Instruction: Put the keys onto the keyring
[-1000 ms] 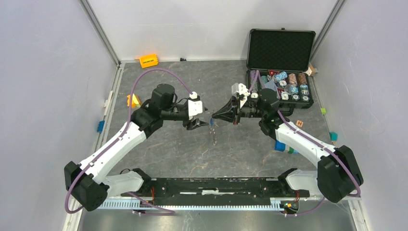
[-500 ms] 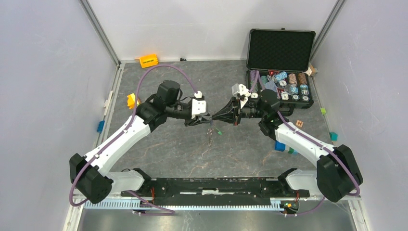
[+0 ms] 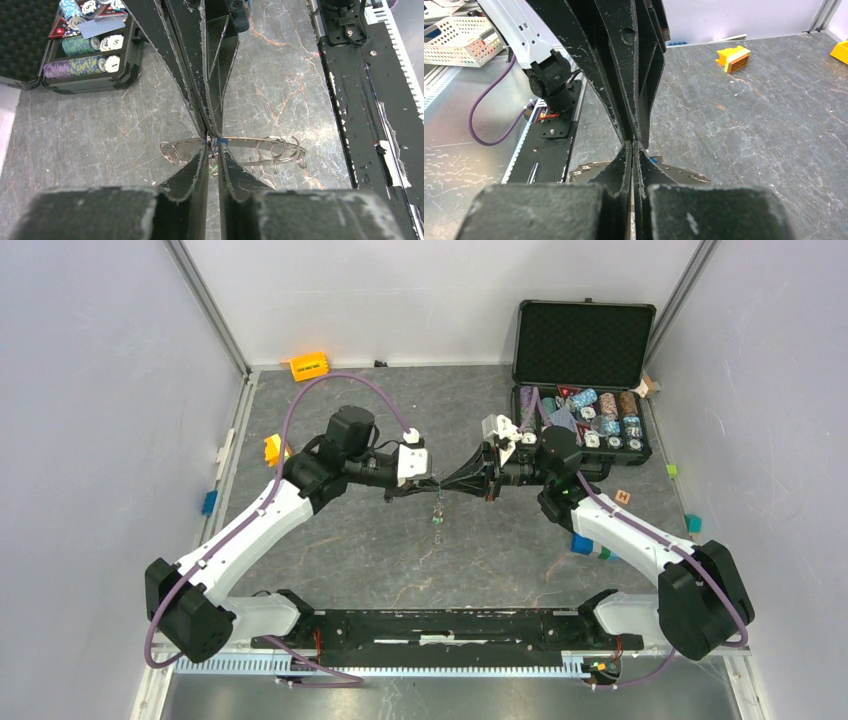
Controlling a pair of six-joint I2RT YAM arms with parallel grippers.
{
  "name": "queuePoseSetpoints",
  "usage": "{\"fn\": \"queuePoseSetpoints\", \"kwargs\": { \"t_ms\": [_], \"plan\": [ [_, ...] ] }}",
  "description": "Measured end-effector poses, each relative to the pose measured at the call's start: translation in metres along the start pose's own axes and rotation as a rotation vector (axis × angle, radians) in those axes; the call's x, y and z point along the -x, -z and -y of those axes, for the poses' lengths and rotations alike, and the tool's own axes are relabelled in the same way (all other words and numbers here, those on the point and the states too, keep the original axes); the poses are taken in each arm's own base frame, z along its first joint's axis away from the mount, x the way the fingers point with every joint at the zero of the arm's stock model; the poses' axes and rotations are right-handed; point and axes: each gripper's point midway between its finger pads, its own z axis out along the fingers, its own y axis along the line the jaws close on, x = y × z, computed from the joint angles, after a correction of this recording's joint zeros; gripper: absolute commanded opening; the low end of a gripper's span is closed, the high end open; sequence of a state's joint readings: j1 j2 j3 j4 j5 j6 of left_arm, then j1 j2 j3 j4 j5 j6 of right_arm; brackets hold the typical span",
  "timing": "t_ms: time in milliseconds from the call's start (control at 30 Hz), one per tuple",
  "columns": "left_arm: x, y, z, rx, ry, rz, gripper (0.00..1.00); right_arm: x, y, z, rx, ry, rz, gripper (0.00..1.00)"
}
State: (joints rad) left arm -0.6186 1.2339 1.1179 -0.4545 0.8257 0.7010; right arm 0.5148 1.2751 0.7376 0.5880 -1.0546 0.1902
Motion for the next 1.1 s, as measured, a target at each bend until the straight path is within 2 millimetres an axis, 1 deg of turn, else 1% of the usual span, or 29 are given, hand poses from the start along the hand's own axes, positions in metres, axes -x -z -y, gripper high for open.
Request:
{"fn": "queuePoseSetpoints", "kwargs": {
  "t_ms": [167, 267, 533, 633, 900, 1000, 1100],
  "plan": [
    [0.001, -0.002, 0.001, -0.012, 0.007, 0.012, 0.1, 0.0, 0.0, 0.0, 0.003, 0.0, -0.001, 0.0],
    [0.001, -0.004, 0.0, -0.015, 0.012, 0.014, 0.02, -0.001, 0.0, -0.001, 0.006, -0.001, -0.002, 0.0],
    [-0.002, -0.003, 0.0, -0.011, 0.027, 0.004, 0.02, -0.005, 0.001, 0.0, 0.001, 0.012, -0.008, 0.0],
    [-0.005, -0.001, 0.0, -0.003, 0.042, -0.022, 0.02, -0.011, 0.001, 0.003, -0.008, 0.026, -0.029, 0.0],
    [0.005, 0.004, -0.002, 0.037, 0.036, -0.094, 0.02, -0.014, 0.0, 0.007, -0.018, 0.075, -0.061, 0.01],
    [0.002, 0.004, 0.0, 0.043, 0.038, -0.124, 0.02, -0.018, -0.001, 0.005, -0.012, 0.074, -0.075, 0.02],
    [-0.001, 0.003, 0.002, 0.045, 0.04, -0.141, 0.02, -0.022, -0.002, 0.004, -0.012, 0.071, -0.087, 0.05]
  ]
}}
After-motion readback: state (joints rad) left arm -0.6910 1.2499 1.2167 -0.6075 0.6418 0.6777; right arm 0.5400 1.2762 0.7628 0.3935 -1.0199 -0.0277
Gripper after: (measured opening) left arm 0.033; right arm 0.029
